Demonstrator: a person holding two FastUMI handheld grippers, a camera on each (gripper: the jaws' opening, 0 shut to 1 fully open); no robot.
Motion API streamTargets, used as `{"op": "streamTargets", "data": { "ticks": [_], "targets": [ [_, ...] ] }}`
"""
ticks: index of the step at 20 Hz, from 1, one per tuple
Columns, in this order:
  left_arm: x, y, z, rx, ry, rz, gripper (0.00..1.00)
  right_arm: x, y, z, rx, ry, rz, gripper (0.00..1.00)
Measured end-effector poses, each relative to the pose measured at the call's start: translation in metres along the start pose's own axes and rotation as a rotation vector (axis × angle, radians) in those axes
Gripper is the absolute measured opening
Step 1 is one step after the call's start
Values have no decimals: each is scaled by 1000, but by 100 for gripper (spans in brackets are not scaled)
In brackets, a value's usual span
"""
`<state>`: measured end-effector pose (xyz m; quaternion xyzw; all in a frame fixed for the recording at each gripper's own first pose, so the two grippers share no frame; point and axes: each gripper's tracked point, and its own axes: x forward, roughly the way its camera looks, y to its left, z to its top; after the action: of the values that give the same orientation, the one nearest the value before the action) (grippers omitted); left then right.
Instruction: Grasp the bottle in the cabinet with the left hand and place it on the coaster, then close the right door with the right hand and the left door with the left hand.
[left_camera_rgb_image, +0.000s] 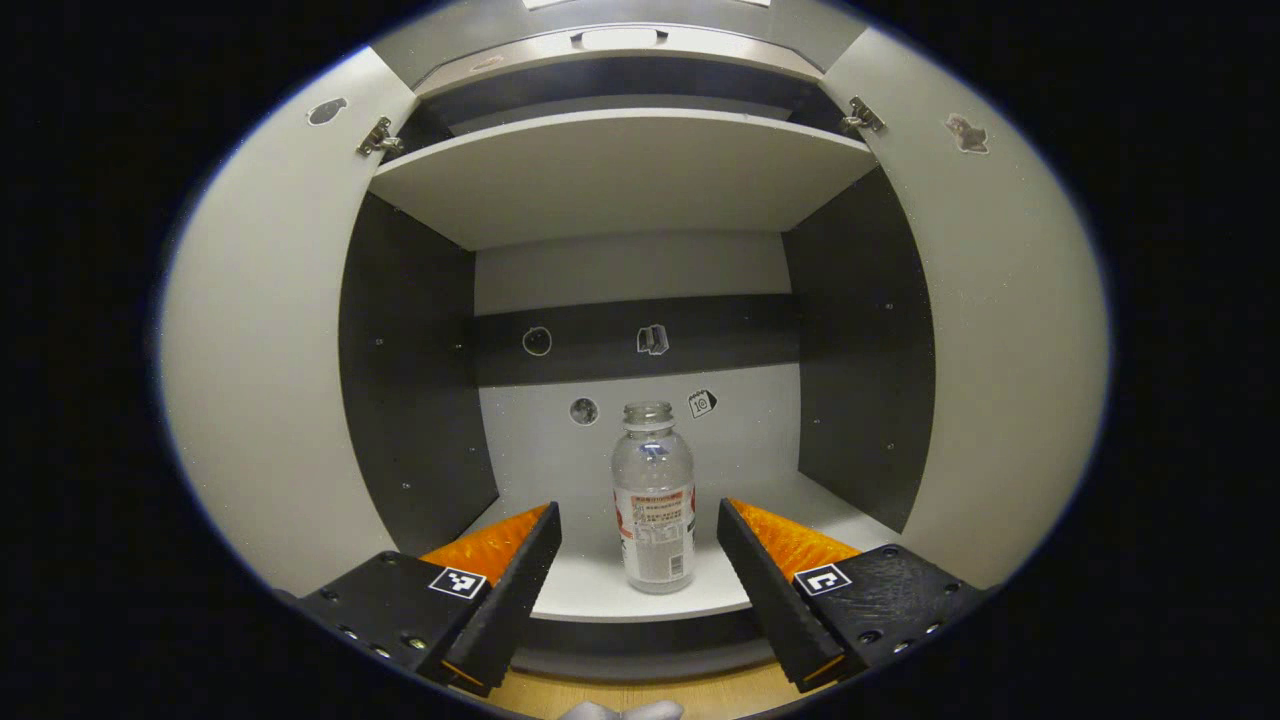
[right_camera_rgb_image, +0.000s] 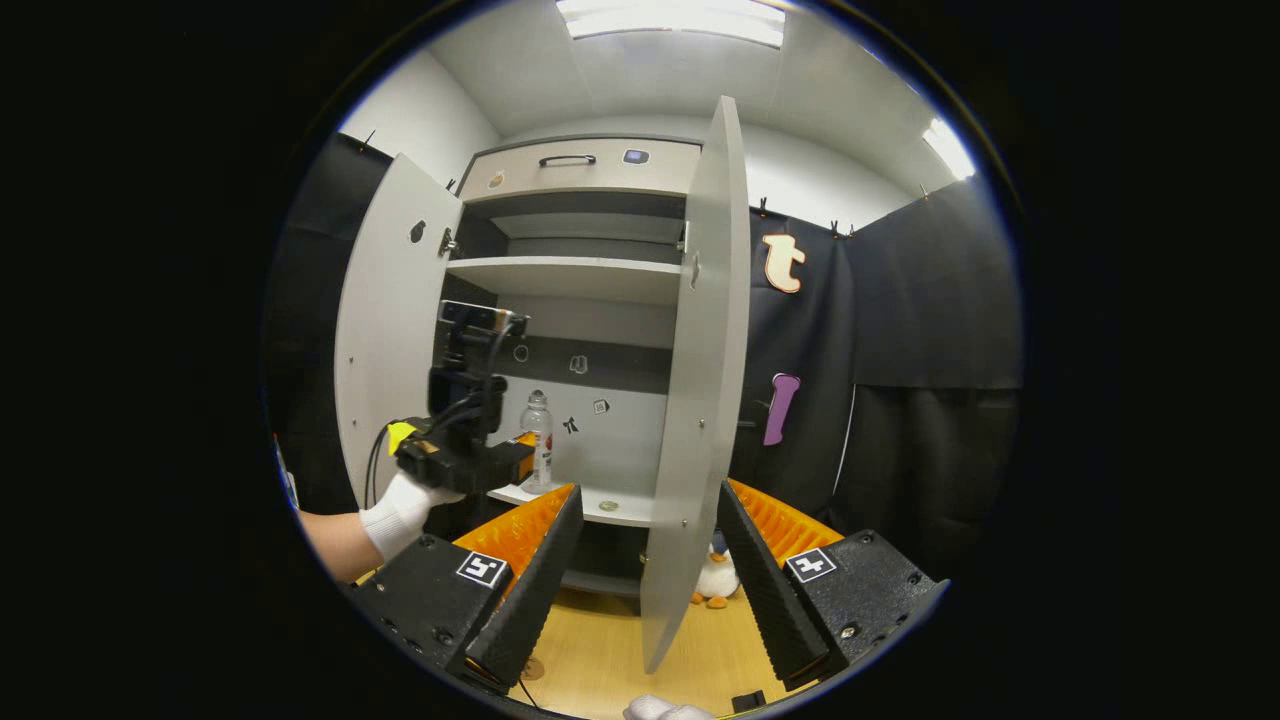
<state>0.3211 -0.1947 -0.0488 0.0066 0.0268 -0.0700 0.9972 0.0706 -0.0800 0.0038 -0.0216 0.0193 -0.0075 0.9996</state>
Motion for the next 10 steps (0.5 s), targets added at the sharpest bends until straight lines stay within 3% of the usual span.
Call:
{"op": "streamTargets", "data": {
  "ticks": [10],
  "targets": [
    [85, 1, -3, -46, 4, 37, 96, 9, -12, 1, -34, 1, -36, 84]
  ]
}}
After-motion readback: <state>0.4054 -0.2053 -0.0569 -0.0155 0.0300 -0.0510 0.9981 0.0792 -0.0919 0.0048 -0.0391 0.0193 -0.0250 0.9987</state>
